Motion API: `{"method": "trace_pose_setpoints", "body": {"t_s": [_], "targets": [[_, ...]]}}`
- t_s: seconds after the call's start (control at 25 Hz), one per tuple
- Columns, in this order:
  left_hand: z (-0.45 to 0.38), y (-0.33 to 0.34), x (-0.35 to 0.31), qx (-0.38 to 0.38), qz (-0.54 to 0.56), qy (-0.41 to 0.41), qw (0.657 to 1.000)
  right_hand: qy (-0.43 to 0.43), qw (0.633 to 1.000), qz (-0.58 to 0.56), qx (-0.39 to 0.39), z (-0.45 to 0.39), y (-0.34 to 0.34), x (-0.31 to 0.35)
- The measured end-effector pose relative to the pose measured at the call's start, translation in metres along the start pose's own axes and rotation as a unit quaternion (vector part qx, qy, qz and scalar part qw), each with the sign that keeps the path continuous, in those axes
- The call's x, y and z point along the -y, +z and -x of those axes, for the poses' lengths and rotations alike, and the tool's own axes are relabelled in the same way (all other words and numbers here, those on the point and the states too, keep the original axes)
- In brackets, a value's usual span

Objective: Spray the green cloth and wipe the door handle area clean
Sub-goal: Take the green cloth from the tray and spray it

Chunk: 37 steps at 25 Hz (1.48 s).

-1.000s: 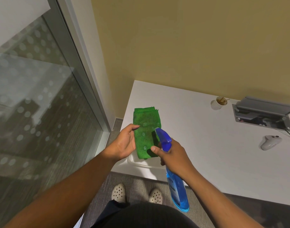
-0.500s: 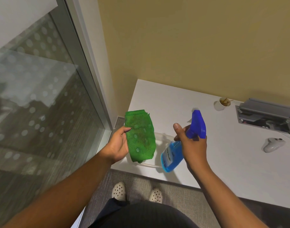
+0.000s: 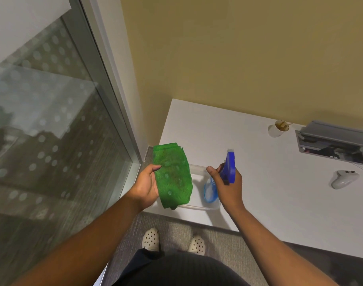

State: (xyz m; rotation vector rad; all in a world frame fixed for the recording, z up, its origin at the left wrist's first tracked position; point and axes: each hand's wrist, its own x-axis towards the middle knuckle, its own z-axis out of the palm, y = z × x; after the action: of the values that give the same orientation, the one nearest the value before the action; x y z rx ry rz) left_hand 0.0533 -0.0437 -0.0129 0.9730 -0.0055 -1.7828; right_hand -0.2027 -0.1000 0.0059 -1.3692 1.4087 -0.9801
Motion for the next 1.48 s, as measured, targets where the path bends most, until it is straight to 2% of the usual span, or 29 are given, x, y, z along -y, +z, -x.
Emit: {"method": "trace_pose_setpoints", "body": {"t_s": [0.36, 0.64, 1.0, 1.16, 1.24, 1.28, 1.36, 1.48], "targets": [[0.006, -0.006, 0.002, -0.006, -0.014, 0.008, 1.000, -0.002, 0.999, -0.025, 0.029, 0.010, 0.000, -0.018], [0.005, -0.011, 0.007, -0.003, -0.015, 0.009, 1.000, 0.003, 1.000, -0.026, -0.009, 0.013, -0.002, -0.015], [0.006, -0.007, 0.008, 0.011, -0.003, -0.016, 1.000, 0.016, 1.000, 0.009, 0.007, 0.017, -0.008, -0.007], [0.011, 0.000, 0.007, 0.032, -0.010, -0.036, 0.999, 0.031, 0.992, 0.102, -0.061, 0.043, -0.020, 0.004], [0.015, 0.007, 0.005, 0.045, -0.023, -0.046, 0.998, 0.094, 0.980, 0.135, -0.115, 0.065, -0.023, 0.004], [0.017, 0.010, 0.004, 0.052, -0.030, -0.049, 0.997, 0.135, 0.974, 0.140, -0.114, 0.075, -0.021, 0.005], [0.022, 0.016, 0.004, 0.064, -0.049, -0.052, 0.995, 0.204, 0.972, 0.116, -0.027, 0.092, -0.007, 0.008], [0.033, 0.024, 0.005, 0.091, -0.076, -0.069, 0.991, 0.247, 0.961, -0.062, 0.107, 0.096, 0.019, 0.024]]}}
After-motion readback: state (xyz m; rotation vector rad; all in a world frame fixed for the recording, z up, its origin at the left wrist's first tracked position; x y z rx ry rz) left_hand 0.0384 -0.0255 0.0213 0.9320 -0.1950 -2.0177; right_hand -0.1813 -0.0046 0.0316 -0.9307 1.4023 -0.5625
